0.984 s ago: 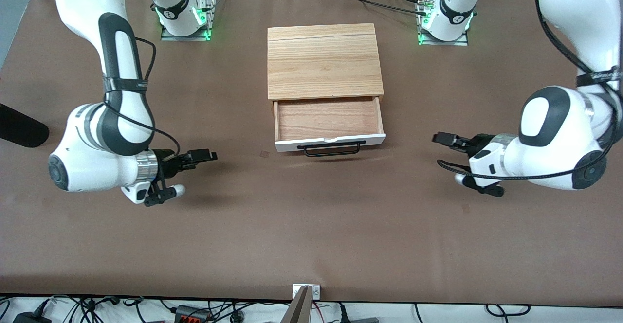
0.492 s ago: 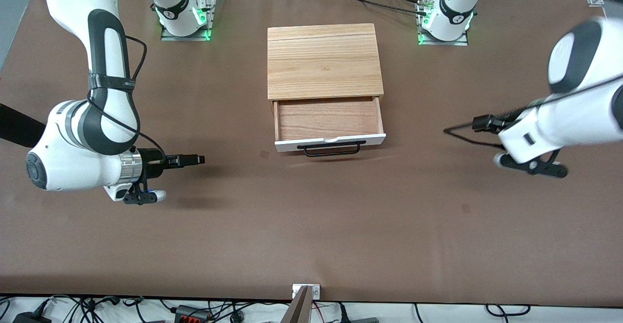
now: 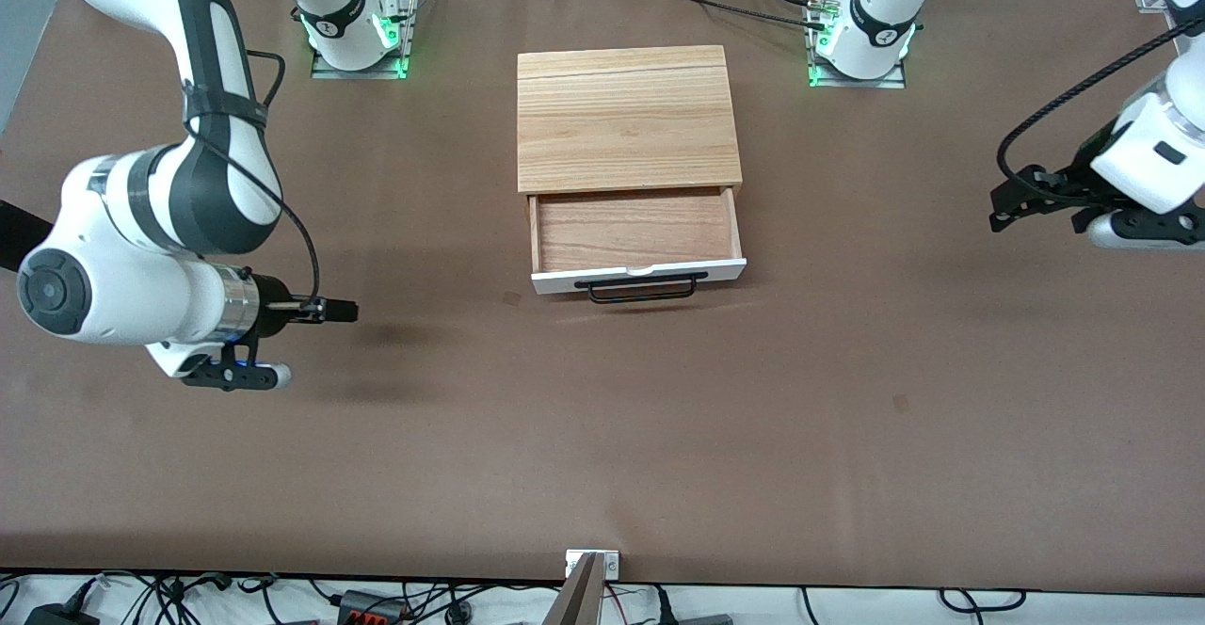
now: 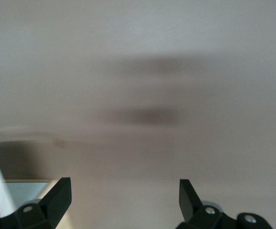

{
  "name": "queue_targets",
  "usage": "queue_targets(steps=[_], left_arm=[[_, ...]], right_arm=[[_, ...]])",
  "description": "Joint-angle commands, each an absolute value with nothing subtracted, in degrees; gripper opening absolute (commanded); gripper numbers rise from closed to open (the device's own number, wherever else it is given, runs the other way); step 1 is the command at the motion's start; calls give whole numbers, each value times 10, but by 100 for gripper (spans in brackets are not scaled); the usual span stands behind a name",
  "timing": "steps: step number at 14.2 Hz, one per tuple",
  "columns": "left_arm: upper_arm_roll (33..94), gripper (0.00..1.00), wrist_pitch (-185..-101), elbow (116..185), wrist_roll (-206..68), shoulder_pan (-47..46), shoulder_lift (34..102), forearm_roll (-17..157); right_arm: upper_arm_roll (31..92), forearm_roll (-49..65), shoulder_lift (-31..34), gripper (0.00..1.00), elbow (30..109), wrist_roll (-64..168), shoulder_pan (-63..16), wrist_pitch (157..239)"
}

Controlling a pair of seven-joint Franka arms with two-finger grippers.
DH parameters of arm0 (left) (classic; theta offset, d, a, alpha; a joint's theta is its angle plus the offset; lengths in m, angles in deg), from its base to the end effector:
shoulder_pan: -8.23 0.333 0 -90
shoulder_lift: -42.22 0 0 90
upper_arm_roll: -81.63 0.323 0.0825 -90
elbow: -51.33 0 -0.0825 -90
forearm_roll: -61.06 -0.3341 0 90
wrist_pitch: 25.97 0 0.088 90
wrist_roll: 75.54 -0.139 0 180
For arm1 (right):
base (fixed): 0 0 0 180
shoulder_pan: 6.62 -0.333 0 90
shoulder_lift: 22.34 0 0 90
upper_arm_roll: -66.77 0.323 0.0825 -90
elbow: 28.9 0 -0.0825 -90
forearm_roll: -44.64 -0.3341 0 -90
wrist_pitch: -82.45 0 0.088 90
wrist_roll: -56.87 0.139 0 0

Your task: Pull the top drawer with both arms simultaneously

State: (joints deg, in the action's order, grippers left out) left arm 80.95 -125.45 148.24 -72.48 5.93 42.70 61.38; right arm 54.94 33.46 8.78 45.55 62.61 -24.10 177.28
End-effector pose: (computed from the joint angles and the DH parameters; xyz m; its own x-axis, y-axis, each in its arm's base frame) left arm 0.5194 -0.0277 0.5584 0.9993 0.0024 0.0361 0.0021 -1.0000 0.0076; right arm 0.6325 0.1151 0.4090 0.9830 -0.0095 -0.1832 -0.0216 -0.9977 -0.0643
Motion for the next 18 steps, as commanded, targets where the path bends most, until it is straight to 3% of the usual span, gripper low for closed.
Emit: queue_targets(steps=[1,3,6,11,14,16,18], left_arm=[[811,100,-1279,1550,-723,56,375,619],[809,100,-1277,1536,-725,61,386,619],[800,100,-1262,1525,-718,59,388,619],[800,100,-1230,1521,-718,60,387,619],[800,100,-1209,1507,-718,59,388,619],[800,100,-1209,1506,-718,59,389,618],[800,100,-1210,1501,-719,59,391,618]], right_arm=[[646,474,27,100,467,629,-166,1769],[686,498,-15,100,480,628,-104,1768],[691,497,-52,100,482,629,-50,1767],[691,496,-108,100,503,618,-21,1756],[691,495,-118,100,505,582,-17,1700],[691,494,-134,100,540,583,-16,1714],[691,493,-198,100,640,591,-19,1778]])
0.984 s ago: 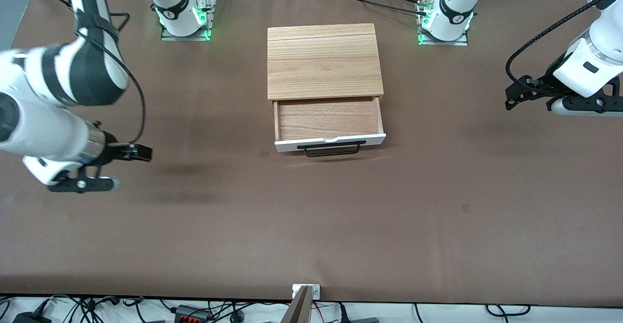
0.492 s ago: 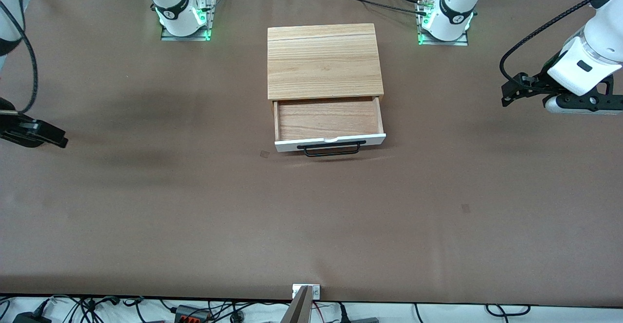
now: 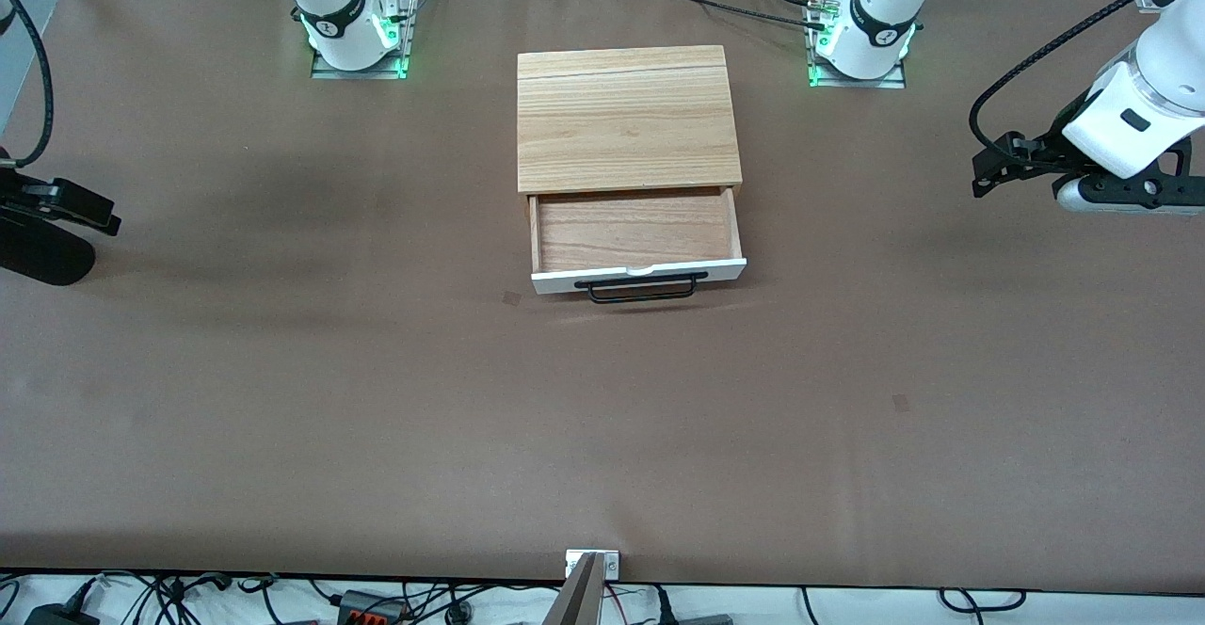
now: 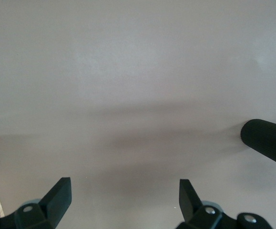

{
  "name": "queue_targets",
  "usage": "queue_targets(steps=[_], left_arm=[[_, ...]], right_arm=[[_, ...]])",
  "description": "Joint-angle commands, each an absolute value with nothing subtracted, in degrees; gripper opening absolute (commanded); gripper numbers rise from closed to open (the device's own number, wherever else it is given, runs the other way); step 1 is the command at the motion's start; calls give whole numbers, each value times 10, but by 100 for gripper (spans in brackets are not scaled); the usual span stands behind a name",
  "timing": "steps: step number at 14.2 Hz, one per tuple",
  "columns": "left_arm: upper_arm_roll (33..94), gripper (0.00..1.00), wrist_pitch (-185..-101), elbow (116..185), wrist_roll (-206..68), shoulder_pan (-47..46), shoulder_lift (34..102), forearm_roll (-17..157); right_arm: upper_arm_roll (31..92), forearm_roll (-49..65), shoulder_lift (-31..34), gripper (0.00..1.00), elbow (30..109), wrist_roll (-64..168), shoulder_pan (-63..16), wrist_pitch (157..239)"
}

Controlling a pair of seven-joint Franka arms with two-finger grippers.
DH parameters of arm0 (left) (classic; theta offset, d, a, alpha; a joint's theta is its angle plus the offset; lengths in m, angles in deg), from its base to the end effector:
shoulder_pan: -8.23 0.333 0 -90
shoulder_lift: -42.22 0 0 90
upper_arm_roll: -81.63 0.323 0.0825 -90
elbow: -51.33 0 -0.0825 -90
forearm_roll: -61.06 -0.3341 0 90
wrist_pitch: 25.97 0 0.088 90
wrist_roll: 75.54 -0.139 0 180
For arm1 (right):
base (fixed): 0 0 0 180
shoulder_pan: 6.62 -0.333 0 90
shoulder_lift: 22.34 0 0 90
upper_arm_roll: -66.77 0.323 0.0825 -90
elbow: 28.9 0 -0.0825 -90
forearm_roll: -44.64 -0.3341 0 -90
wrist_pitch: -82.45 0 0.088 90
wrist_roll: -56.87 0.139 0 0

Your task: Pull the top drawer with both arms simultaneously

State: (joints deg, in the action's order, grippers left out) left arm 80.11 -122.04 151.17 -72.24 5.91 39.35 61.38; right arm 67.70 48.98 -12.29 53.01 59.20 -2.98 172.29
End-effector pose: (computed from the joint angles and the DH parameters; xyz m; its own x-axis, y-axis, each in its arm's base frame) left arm 0.4925 -0.0341 0.5607 0.9998 -0.0088 -0.0159 -0.0087 -1.0000 0.0033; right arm 0.5560 -0.0377 0.5659 0.9955 -0.0881 -0.0340 -0.0854 -0.9936 0.0742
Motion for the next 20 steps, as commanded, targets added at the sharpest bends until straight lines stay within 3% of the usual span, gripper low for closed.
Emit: queue_targets(steps=[1,3,13,16,20], left_arm=[[800,100,-1209,1499,-718,58,392,618],[799,100,-1209,1498,-718,56,393,618],[788,100,-1204,1497,-718,54,392,617],[779,100,-1163,1466,-717,54,394,602],[777,100,-1162,1463,-716,55,399,602]], right_arm=[[691,493,-225,100,684,592,-19,1808],[691,471,-241,100,713,594,-17,1821],[690,446,-238,100,703,592,-18,1815],[687,445,-239,100,695,582,-16,1813],[691,446,-265,100,703,581,-19,1782]])
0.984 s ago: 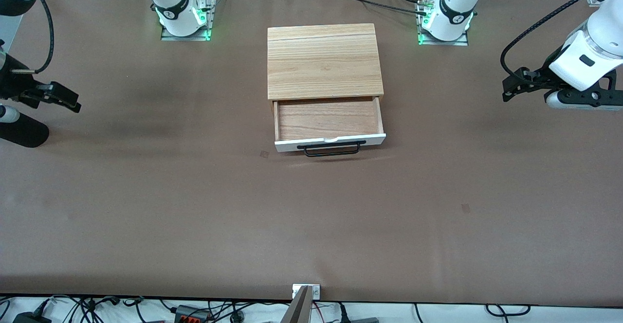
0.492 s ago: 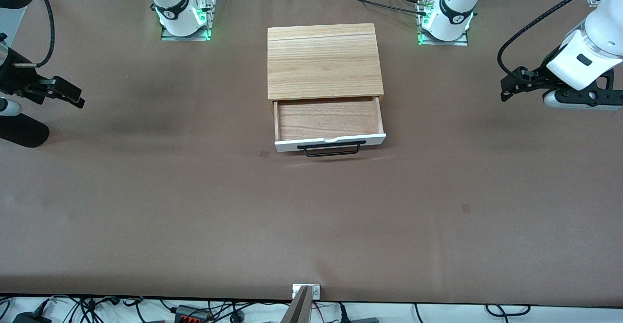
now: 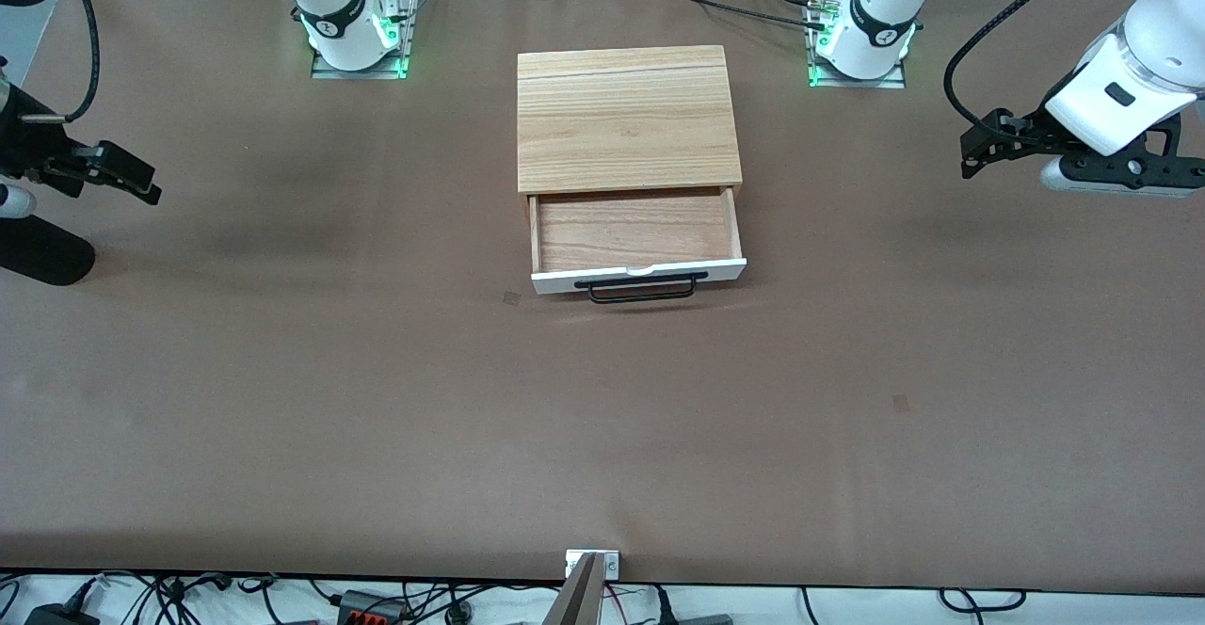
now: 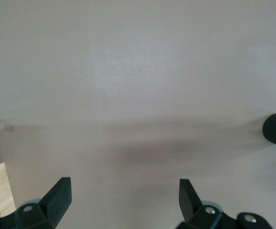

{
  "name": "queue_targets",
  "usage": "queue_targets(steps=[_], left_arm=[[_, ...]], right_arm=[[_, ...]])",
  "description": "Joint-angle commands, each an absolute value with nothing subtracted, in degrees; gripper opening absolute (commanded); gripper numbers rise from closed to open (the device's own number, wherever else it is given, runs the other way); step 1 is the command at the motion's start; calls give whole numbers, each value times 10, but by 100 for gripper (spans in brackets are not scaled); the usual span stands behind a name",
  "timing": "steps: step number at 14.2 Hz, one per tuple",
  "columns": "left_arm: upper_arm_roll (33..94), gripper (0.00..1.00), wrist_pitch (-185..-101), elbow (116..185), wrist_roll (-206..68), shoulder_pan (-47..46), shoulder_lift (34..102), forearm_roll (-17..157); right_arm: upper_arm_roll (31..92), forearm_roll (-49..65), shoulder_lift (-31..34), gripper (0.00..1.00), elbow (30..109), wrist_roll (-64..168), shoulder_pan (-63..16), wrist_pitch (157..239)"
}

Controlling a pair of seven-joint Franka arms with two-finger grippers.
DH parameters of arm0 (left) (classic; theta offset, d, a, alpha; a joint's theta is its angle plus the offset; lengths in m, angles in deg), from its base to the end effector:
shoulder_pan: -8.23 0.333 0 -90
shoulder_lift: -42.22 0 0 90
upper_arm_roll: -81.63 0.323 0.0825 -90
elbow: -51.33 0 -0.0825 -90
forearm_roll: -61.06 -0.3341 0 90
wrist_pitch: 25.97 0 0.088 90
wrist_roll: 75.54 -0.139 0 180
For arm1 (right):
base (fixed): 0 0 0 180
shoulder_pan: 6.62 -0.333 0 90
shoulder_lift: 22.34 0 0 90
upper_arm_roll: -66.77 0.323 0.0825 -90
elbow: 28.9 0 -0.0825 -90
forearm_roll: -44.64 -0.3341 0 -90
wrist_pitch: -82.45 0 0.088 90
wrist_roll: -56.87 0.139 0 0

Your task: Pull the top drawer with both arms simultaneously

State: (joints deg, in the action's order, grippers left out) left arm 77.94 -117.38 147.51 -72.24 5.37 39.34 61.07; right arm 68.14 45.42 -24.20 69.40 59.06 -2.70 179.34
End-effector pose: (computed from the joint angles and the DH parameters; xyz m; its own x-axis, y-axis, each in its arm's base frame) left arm 0.4846 -0.0564 0.5810 0.9979 -0.0564 -0.0329 -0.0566 -0.9984 -0.0050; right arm 0.5017 -0.0239 0.5647 0.9967 -0.0810 0.0084 -0.0811 -0.9966 0.0140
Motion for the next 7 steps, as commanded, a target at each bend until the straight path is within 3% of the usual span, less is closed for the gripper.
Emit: queue_targets(steps=[1,7], left_arm=[[778,100,-1162,1461,-716,59,399,602],[780,100,-1159,1456,-717,61,410,608]], right_arm=[[691,446,-268,100,713,581,-19,1790],[686,446,-270,100,717,501,-13,1792]])
